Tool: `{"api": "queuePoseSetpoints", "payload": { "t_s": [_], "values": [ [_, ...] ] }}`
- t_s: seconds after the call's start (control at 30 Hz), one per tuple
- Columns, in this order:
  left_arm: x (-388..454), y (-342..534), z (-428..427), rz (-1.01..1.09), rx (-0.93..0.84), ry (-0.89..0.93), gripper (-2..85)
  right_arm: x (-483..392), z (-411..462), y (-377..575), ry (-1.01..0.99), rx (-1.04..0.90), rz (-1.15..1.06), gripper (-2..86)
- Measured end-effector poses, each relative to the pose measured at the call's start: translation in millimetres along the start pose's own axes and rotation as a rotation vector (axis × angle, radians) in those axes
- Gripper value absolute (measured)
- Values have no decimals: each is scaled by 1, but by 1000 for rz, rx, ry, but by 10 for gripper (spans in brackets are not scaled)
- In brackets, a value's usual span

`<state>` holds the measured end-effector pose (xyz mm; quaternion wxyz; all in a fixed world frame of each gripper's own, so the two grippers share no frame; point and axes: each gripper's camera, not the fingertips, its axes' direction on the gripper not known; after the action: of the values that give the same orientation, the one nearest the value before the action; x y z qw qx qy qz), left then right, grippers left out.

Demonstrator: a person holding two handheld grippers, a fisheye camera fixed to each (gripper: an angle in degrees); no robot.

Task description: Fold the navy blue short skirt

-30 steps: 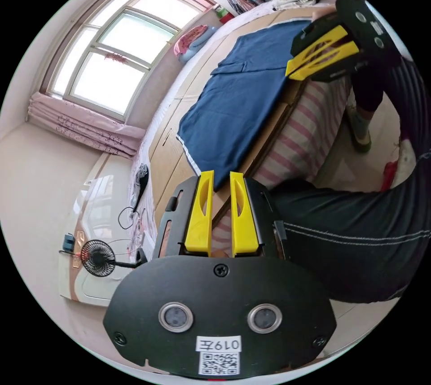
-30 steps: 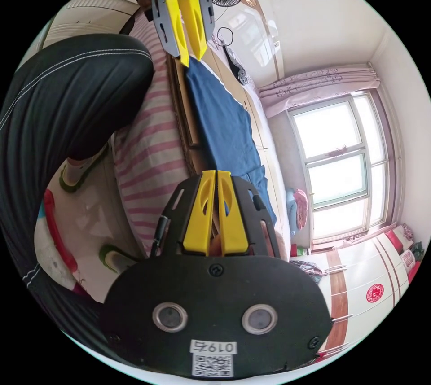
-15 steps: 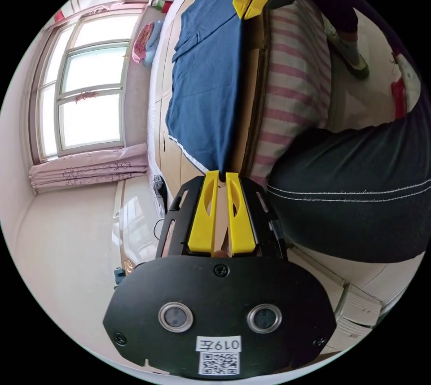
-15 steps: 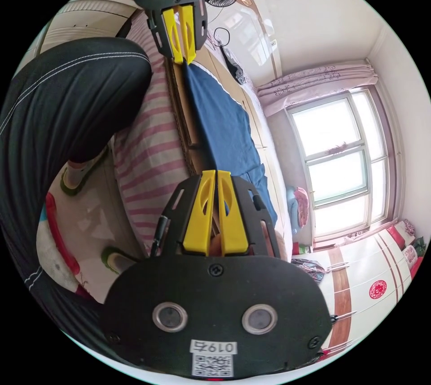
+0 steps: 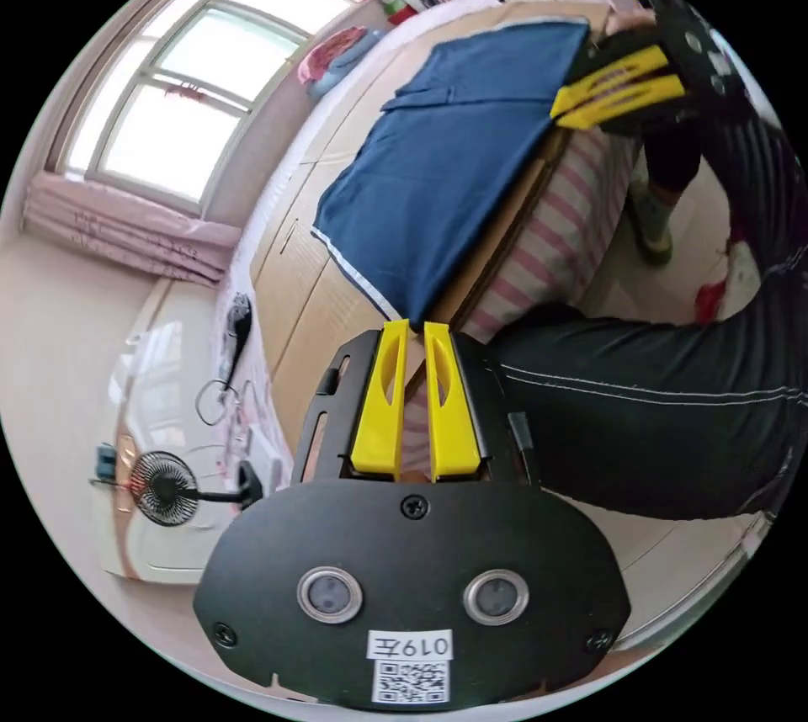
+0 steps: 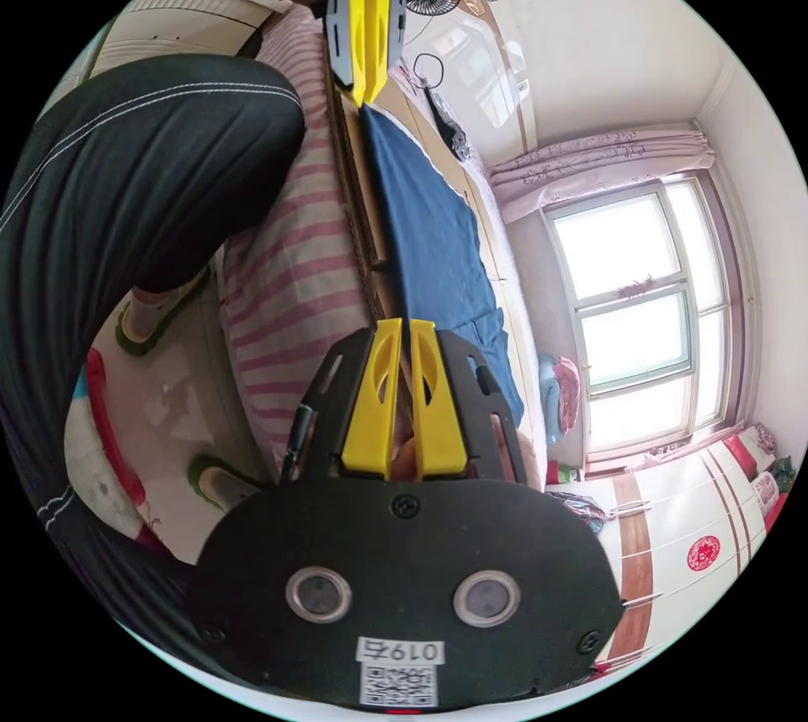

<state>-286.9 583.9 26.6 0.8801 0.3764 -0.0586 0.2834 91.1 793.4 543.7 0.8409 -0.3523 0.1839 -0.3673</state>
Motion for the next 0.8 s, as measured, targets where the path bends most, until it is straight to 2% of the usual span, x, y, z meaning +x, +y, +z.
{"api": "queuePoseSetpoints", "payload": {
  "t_s": [0.13,0.17,0.27,0.37,0.57,0.8],
  "values": [
    [-58,53,26,-237,137,101,12,-2,-15,2,-42,37,28,-4],
    [-85,69,42,-350,173,127,14,1,-20,1,-71,52,60,-4],
    [-155,94,102,-566,225,310,22,17,-31,-14,-120,106,159,-3],
    [-215,96,182,-671,263,489,38,23,-37,-49,-92,170,194,8],
    [-308,81,378,-912,166,842,49,-11,-27,-134,-94,208,92,72],
    [-345,67,540,-974,59,897,54,-31,-16,-184,-159,188,132,87]
  ]
}}
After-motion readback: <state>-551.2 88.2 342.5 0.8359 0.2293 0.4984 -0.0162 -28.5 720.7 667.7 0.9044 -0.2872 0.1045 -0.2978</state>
